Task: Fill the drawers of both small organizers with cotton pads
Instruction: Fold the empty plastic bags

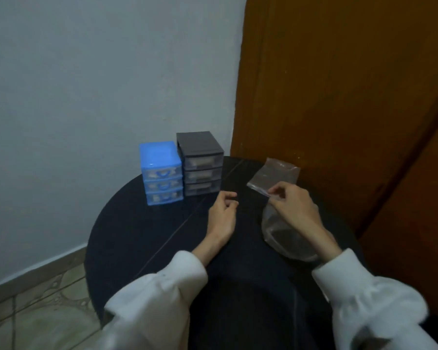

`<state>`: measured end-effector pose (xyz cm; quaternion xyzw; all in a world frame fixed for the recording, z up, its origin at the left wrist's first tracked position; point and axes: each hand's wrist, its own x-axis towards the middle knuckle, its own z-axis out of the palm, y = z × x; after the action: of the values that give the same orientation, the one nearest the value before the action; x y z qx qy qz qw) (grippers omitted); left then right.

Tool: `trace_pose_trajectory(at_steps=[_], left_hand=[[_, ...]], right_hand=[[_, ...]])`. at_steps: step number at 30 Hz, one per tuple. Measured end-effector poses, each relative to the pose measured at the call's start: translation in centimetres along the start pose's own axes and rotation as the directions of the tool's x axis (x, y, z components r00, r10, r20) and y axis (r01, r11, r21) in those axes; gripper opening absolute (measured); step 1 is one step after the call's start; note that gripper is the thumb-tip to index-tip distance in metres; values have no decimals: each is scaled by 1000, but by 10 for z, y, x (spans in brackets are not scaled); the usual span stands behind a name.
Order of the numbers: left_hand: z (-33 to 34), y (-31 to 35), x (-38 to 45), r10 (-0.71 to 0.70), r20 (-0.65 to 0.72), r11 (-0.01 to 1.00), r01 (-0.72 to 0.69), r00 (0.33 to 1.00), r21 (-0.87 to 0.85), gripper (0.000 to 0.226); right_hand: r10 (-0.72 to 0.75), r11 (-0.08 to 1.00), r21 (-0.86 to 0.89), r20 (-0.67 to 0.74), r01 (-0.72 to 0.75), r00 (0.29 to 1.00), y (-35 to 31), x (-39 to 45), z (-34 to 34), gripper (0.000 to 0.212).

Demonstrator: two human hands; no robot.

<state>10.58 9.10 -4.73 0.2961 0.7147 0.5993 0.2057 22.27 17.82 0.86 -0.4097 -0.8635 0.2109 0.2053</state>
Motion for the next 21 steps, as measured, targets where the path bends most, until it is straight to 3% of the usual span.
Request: trace_pose_trajectory(at_steps=[2, 5, 8, 10, 14, 18, 19, 21], left_hand=[[22, 8, 4, -37, 116, 999, 32, 993, 44, 29], [48, 15, 11, -102, 253, 995, 102, 962, 14, 38], [63, 17, 11, -148, 330, 987, 162, 932, -14, 42], [66, 18, 11, -156, 316, 985, 169, 936, -16, 41], [59, 26, 14, -237, 279, 965, 258, 930, -40, 40], [37, 42, 15, -273, 243, 898, 337, 931, -284, 24], [30, 46, 15, -266, 244, 870, 341, 933, -355, 24], [19, 54, 15, -250, 246, 805, 342, 936, -484, 19]], right_hand=[[120, 989, -92, -7, -120, 993, 23, -5, -7, 31], [284, 954, -137, 134, -266, 949, 50, -13, -7, 50], [269, 960, -1, 278, -280, 922, 61, -20, -6, 52], [222, 956, 126, 287, -266, 932, 65, -21, -7, 49], [89, 953, 260, 257, -158, 962, 67, -21, -16, 50], [-102, 963, 262, 118, 68, 988, 63, -18, -21, 59], [-76, 968, 242, 25, 67, 997, 63, -17, -20, 63], [114, 943, 327, -117, -70, 987, 60, -15, -15, 77]])
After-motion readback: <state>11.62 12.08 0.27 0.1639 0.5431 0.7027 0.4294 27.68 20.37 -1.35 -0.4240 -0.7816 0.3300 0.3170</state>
